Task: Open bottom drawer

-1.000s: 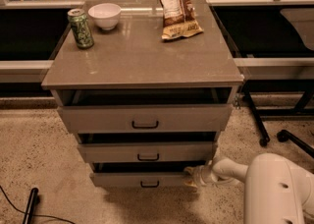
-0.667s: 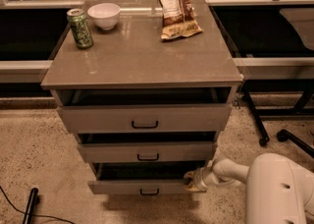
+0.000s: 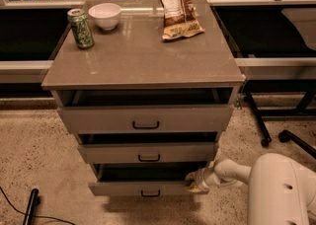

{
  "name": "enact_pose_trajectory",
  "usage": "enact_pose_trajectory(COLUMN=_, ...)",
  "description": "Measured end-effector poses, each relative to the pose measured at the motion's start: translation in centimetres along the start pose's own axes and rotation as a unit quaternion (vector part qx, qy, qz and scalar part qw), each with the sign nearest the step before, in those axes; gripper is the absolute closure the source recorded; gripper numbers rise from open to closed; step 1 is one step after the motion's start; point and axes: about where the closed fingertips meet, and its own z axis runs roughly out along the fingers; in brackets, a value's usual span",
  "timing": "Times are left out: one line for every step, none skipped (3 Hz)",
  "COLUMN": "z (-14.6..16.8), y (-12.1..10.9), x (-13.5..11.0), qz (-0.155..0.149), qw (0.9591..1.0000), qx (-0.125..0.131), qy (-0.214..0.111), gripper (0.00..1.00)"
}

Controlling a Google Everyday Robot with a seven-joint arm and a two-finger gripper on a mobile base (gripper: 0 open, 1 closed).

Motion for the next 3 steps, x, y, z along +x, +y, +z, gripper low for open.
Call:
enact_pose_trajectory(z=0.2, y=0.2, x=-0.2, qz=-0.005, qw=1.0000, qx=-0.006, qy=0.002, gripper=0.12)
enact_pose_trajectory(z=0.7, y=1.2, x=-0.7, qz=-0.022, qw=0.9993, qx=-0.028, qy=0.008, gripper=0.00)
enact_pose_trajectory(z=0.0, y=3.4, x=-1.6, qz=-0.031, qw=0.9983, qx=-0.049, qy=-0.007, gripper=0.19)
